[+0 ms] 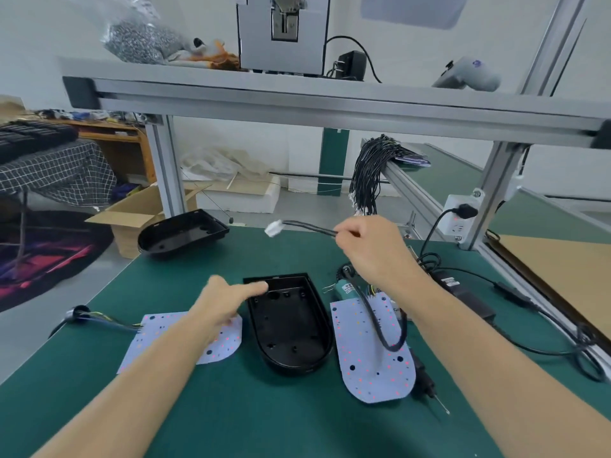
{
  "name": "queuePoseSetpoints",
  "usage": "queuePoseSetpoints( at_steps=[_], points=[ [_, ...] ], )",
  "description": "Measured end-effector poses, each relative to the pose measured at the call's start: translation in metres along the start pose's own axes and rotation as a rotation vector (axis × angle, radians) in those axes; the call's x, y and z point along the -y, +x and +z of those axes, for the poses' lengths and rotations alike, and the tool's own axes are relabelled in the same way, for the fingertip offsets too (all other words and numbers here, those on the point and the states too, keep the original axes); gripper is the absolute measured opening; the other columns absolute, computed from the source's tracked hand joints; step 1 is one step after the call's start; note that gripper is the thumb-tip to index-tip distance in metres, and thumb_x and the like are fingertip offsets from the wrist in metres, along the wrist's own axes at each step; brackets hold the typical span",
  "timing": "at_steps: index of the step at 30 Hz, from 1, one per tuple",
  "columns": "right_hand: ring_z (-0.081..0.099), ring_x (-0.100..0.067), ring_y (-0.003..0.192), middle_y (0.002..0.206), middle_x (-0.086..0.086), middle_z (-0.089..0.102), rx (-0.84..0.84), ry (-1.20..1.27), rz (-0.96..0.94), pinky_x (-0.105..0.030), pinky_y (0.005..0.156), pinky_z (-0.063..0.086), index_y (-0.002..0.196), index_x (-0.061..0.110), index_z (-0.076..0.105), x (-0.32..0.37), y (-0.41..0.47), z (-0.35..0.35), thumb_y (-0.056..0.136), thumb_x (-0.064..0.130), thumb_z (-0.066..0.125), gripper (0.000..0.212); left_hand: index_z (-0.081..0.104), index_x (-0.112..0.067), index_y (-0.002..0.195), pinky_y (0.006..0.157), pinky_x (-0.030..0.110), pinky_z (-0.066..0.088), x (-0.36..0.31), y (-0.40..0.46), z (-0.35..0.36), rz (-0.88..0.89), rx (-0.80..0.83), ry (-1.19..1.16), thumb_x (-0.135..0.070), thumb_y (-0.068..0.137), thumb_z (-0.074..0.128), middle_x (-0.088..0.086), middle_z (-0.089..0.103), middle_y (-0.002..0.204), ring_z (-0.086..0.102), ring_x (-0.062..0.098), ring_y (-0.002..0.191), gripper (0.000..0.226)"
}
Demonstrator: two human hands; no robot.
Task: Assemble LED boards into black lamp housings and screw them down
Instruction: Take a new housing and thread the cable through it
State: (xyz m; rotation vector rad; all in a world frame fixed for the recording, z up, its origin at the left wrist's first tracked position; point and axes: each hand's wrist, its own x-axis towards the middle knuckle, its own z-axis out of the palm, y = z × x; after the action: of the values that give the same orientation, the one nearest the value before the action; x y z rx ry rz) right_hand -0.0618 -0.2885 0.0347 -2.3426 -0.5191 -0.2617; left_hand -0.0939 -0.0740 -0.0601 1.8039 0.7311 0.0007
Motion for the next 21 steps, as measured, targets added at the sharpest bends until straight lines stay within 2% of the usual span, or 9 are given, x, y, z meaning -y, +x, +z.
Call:
queuePoseSetpoints(
  at_steps=[1, 3, 4, 7, 10, 13, 15, 18, 21],
  points=[
    [0.063, -0.022, 0.077, 0.080, 0.006, 0.067, 0.006, -0.032, -0.017, -0.026, 0.070, 0.045, 0.097, 0.014, 0.073, -0.001, -0.005, -0.001, 0.093, 0.018, 0.050, 0.024, 0.051, 0.006, 0.116, 0.071, 0.033, 0.045, 0.002, 0.004, 0.005, -0.035, 0.072, -0.063, -0.025, 0.075, 0.080, 0.018, 0.061, 0.111, 0.059, 0.030, 0.083, 0.059],
    [0.056, -0.026, 0.072, 0.068, 0.001, 0.063, 0.017, -0.132, -0.080, -0.032, 0.068, 0.045, 0.077, 0.020, 0.070, -0.004, -0.011, 0.001, 0.093, 0.023, 0.051, 0.025, 0.056, 0.004, 0.092, 0.067, 0.032, 0.038, 0.003, 0.008, 0.013, -0.049, 0.081, -0.141, -0.003, 0.070, 0.077, 0.018, 0.060, 0.089, 0.050, 0.026, 0.072, 0.031],
    [0.048, -0.026, 0.065, 0.059, 0.000, 0.054, 0.014, -0.188, -0.100, -0.033, 0.063, 0.042, 0.063, 0.021, 0.058, -0.005, -0.013, 0.003, 0.094, 0.025, 0.051, 0.032, 0.055, 0.001, 0.087, 0.066, 0.033, 0.036, 0.003, 0.011, 0.016, -0.055, 0.053, -0.199, 0.004, 0.070, 0.072, 0.017, 0.054, 0.084, 0.047, 0.026, 0.072, 0.025],
    [0.045, -0.024, 0.065, 0.053, 0.000, 0.042, 0.023, -0.309, -0.100, -0.031, 0.056, 0.033, 0.055, 0.022, 0.037, -0.009, -0.016, 0.009, 0.094, 0.026, 0.050, 0.042, 0.054, -0.004, 0.084, 0.065, 0.035, 0.038, -0.002, 0.015, 0.016, -0.070, -0.001, -0.418, 0.007, 0.076, 0.061, 0.015, 0.050, 0.084, 0.045, 0.025, 0.073, 0.016],
    [0.049, -0.024, 0.070, 0.054, 0.003, 0.042, 0.037, -0.316, -0.089, -0.031, 0.057, 0.030, 0.058, 0.024, 0.042, -0.009, -0.017, 0.013, 0.095, 0.027, 0.049, 0.038, 0.056, -0.008, 0.087, 0.071, 0.041, 0.041, -0.008, 0.013, 0.013, 0.032, 0.044, -0.516, 0.006, 0.078, 0.060, 0.016, 0.056, 0.085, 0.049, 0.027, 0.077, 0.017],
    [0.048, -0.025, 0.070, 0.055, 0.003, 0.042, 0.016, -0.318, -0.105, -0.029, 0.052, 0.029, 0.059, 0.022, 0.044, -0.007, -0.019, 0.014, 0.096, 0.027, 0.049, 0.037, 0.065, -0.010, 0.085, 0.065, 0.036, 0.052, -0.016, 0.007, 0.013, 0.085, 0.082, -0.598, 0.002, 0.081, 0.064, 0.012, 0.071, 0.075, 0.064, 0.026, 0.062, 0.013],
    [0.053, -0.028, 0.073, 0.061, 0.000, 0.052, 0.014, -0.358, -0.105, -0.029, 0.055, 0.034, 0.064, 0.019, 0.054, -0.007, -0.020, 0.013, 0.094, 0.024, 0.048, 0.030, 0.067, -0.014, 0.087, 0.061, 0.033, 0.056, -0.020, 0.004, 0.013, 0.110, 0.095, -0.656, 0.000, 0.083, 0.064, 0.008, 0.073, 0.072, 0.066, 0.023, 0.058, 0.015],
    [0.056, -0.027, 0.076, 0.071, 0.000, 0.060, -0.001, -0.465, -0.114, -0.030, 0.059, 0.040, 0.078, 0.019, 0.064, -0.003, -0.023, 0.007, 0.091, 0.022, 0.046, 0.022, 0.070, -0.016, 0.085, 0.077, 0.041, 0.055, -0.021, 0.000, 0.015, 0.161, 0.099, -0.687, -0.001, 0.085, 0.064, 0.009, 0.075, 0.080, 0.068, 0.025, 0.069, 0.016],
    [0.051, -0.028, 0.072, 0.068, 0.000, 0.055, 0.012, -0.525, -0.187, -0.028, 0.052, 0.031, 0.075, 0.015, 0.060, 0.007, -0.024, 0.007, 0.088, 0.022, 0.046, 0.020, 0.070, -0.016, 0.080, 0.072, 0.038, 0.055, -0.025, -0.010, 0.022, 0.230, 0.063, -0.679, -0.003, 0.084, 0.067, 0.009, 0.074, 0.084, 0.067, 0.025, 0.071, 0.014]
  ],
)
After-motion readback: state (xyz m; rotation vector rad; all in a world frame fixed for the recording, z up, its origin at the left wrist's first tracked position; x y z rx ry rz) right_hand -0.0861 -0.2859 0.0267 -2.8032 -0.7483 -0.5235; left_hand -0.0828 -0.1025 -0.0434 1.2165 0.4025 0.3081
